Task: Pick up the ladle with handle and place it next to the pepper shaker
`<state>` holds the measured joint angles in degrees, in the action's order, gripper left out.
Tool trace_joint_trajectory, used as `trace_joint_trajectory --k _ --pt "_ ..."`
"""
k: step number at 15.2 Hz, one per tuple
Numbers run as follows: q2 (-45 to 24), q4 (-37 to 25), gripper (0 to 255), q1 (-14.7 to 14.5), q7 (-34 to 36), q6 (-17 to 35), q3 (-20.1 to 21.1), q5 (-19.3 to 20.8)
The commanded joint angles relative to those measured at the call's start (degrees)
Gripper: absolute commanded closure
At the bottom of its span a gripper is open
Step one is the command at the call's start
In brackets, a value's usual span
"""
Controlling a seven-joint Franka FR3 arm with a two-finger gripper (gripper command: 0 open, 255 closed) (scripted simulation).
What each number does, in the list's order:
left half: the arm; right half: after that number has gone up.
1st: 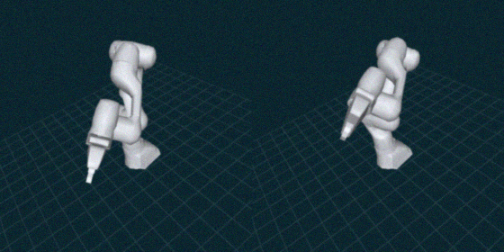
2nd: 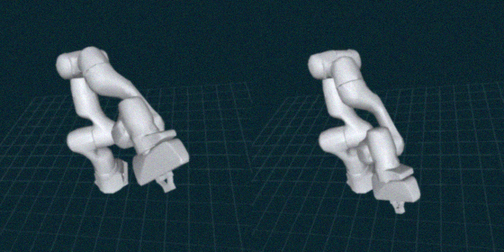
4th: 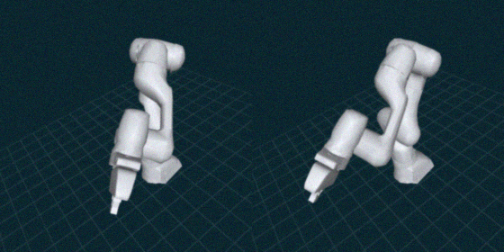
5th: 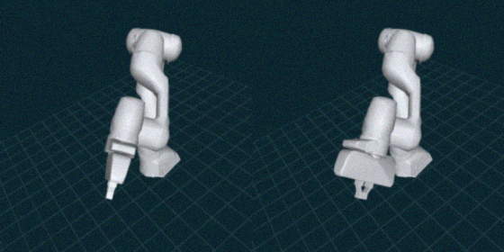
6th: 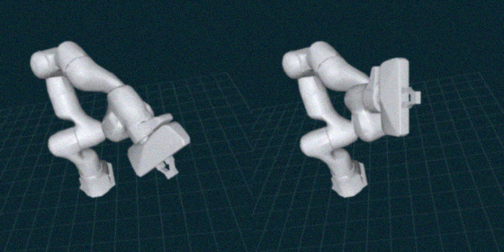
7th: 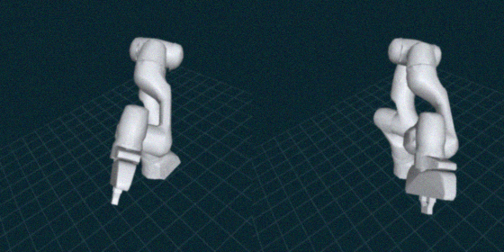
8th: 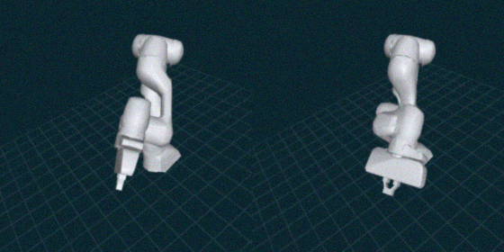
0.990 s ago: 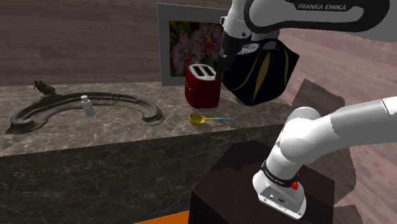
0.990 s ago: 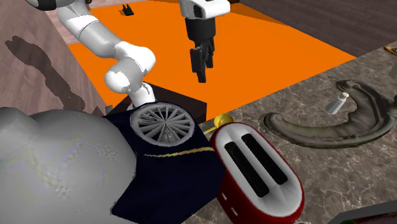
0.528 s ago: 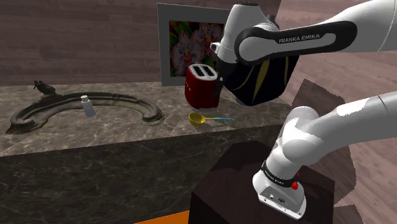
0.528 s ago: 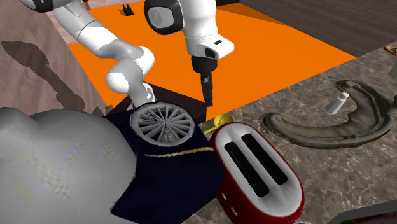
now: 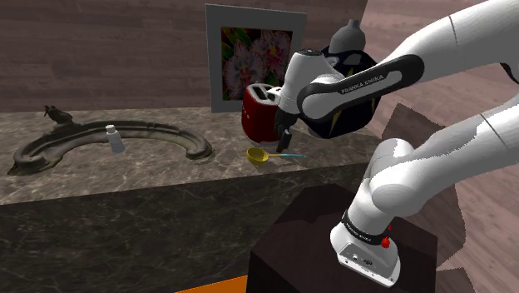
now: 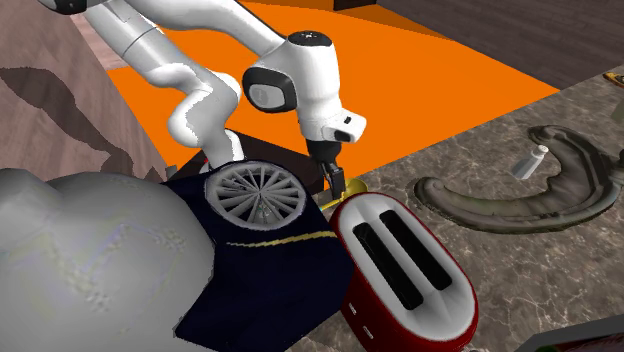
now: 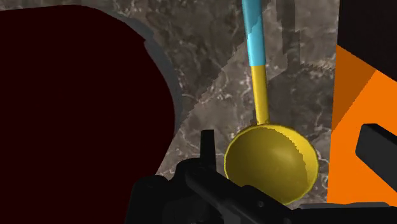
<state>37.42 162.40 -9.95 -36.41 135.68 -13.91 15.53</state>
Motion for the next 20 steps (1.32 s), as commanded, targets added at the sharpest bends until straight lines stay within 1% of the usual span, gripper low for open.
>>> trace_joint_trajectory --k 1,2,3,9,10,18,19,20 --pt "-4.23 1.49 0 -0.97 -4.03 5.85 -1.92 1.49" --pt "-6.47 2.0 0 -1.39 -6.1 8.6 -2.99 2.22" --pt "-6.8 2.07 0 -1.47 -6.4 8.99 -3.16 2.33" --pt "-13.15 2.83 0 -1.48 -6.14 16.13 -4.14 2.99" --pt "-14.95 2.92 0 -1.52 -6.09 18.02 -4.39 3.11" --pt "-14.93 2.92 0 -1.52 -6.09 18.0 -4.38 3.1" --pt "-14.93 2.92 255 -1.52 -6.09 18.0 -4.38 3.1" --pt "-14.93 2.92 255 -1.52 -6.09 18.0 -4.38 3.1"
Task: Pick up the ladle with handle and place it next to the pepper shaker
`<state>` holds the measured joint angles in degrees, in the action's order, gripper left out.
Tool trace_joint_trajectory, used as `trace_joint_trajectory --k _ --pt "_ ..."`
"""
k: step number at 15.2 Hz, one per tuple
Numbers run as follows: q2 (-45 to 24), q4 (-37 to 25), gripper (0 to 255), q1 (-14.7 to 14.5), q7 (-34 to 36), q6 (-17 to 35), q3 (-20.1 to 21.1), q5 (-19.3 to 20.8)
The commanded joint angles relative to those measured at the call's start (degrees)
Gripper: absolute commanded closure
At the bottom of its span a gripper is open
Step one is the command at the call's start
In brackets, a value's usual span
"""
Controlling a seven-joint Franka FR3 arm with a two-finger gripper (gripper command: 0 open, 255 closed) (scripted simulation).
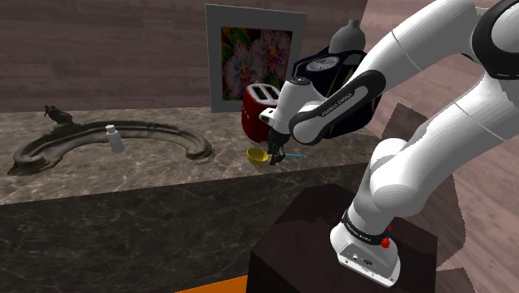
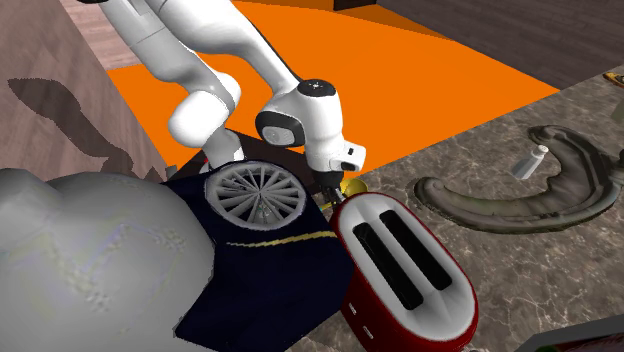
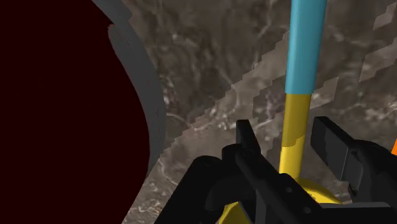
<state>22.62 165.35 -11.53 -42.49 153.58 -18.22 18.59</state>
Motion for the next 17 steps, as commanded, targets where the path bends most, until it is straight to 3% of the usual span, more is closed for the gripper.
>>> trace_joint_trajectory --k 1,8,17 --pt "-0.12 -0.03 255 0.07 0.0 0.1 -0.07 0.04" --pt "-0.14 -0.03 255 0.09 -0.02 0.12 -0.06 0.02" --pt "7.56 -2.66 255 -0.27 -0.82 -10.17 0.98 -1.28"
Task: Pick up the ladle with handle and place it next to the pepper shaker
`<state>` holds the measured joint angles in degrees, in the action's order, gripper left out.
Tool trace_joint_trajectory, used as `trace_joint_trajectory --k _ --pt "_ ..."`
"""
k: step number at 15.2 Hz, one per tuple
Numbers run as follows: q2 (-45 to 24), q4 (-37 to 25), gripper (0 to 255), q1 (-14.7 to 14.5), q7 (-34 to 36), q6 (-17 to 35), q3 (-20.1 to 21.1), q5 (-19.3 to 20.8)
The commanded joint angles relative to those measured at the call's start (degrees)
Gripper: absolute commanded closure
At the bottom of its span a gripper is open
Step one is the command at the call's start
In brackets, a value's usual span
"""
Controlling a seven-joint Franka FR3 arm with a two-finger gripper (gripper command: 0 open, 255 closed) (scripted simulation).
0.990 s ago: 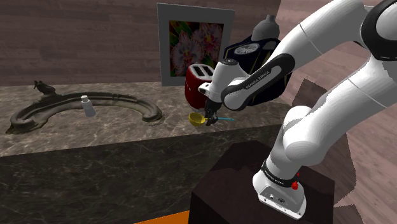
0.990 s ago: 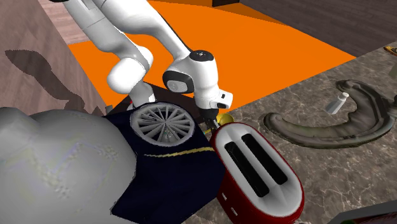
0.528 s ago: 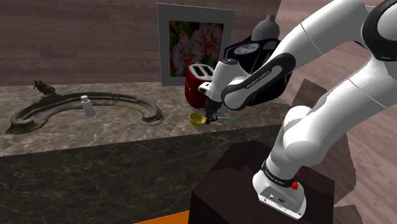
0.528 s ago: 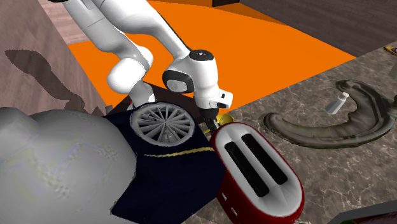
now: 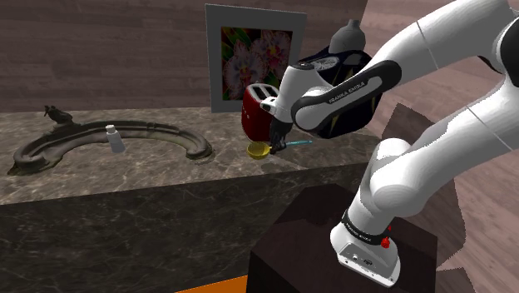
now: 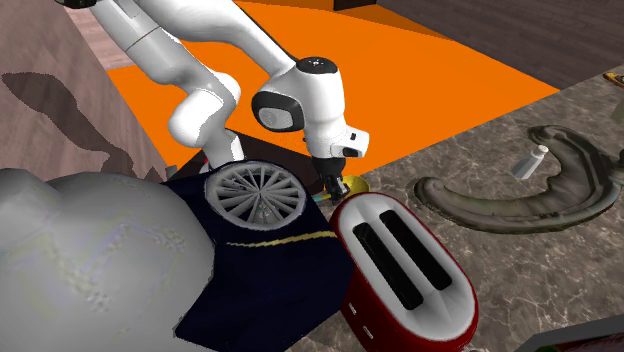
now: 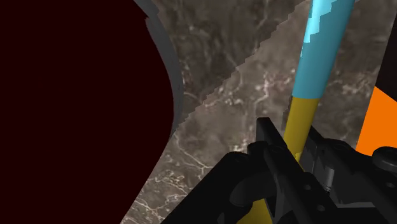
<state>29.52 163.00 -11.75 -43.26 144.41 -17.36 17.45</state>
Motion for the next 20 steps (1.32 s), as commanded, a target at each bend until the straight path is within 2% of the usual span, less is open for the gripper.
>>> trace_joint_trajectory --k 1,20 --pt "1.37 -0.68 255 -0.09 -0.14 -2.08 0.25 -0.29" --pt "10.16 -10.36 255 -1.12 -1.49 -20.47 2.72 -3.17"
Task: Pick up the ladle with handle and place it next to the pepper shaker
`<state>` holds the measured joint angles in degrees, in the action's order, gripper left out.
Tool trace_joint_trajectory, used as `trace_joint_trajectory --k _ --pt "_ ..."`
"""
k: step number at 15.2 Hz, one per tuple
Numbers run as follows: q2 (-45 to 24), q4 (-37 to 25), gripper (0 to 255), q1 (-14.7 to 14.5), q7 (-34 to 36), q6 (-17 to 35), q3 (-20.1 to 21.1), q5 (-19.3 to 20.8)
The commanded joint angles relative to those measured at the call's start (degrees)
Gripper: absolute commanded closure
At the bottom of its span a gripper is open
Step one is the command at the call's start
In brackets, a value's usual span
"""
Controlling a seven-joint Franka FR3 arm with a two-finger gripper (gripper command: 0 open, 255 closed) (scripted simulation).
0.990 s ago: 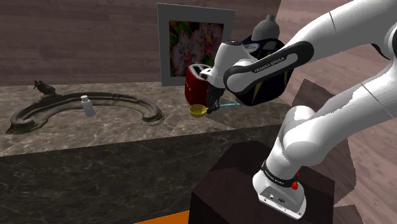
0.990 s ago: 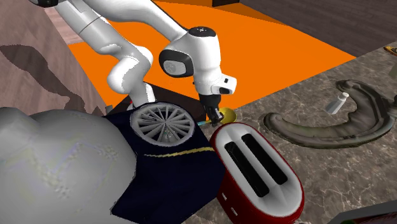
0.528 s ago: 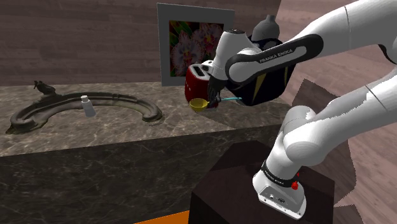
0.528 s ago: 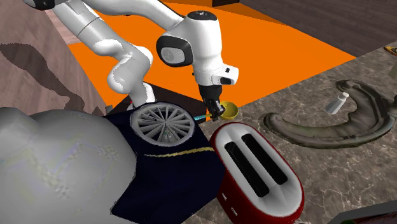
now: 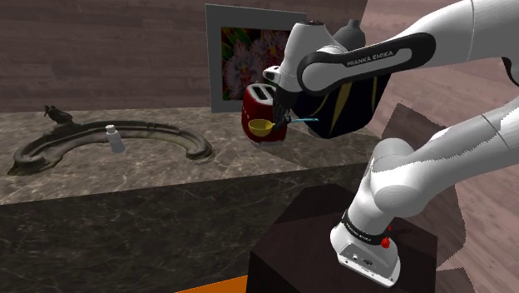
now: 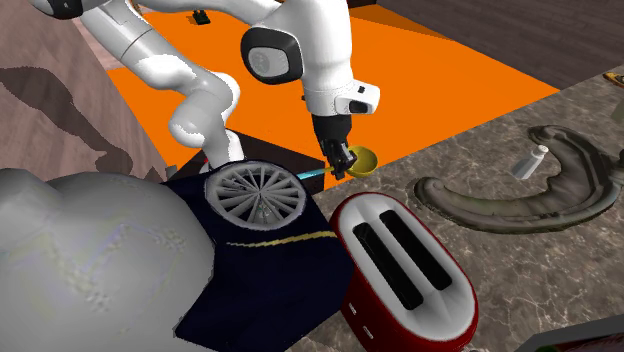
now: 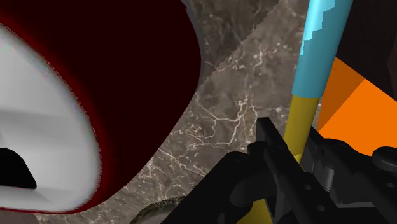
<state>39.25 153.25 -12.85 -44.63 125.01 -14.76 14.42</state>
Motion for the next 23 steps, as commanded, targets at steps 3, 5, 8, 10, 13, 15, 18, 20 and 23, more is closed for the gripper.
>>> trace_joint_trajectory --k 3,5,8,10,13,15,18,20,23 --pt "1.1 -2.53 255 -0.19 -0.3 -3.64 0.49 -0.54" --pt "1.44 -3.86 255 -0.3 -0.43 -5.3 0.72 -0.8" --pt "-2.59 -6.39 255 -1.78 1.35 -4.01 1.91 -1.92" --pt "-6.65 -9.14 255 -3.09 2.98 -2.9 3.02 -2.94" --pt "-12.71 -13.72 255 -4.78 5.18 -1.69 4.54 -4.32" --pt "-16.73 -17.08 255 -5.76 6.51 -1.2 5.47 -5.11" --pt "-22.73 -22.55 255 -7.01 8.34 -0.91 6.76 -6.14" --pt "-26.71 -26.51 255 -7.75 9.47 -1.02 7.53 -6.71" --pt "-32.69 -32.91 255 -8.73 11.05 -1.64 8.58 -7.39"
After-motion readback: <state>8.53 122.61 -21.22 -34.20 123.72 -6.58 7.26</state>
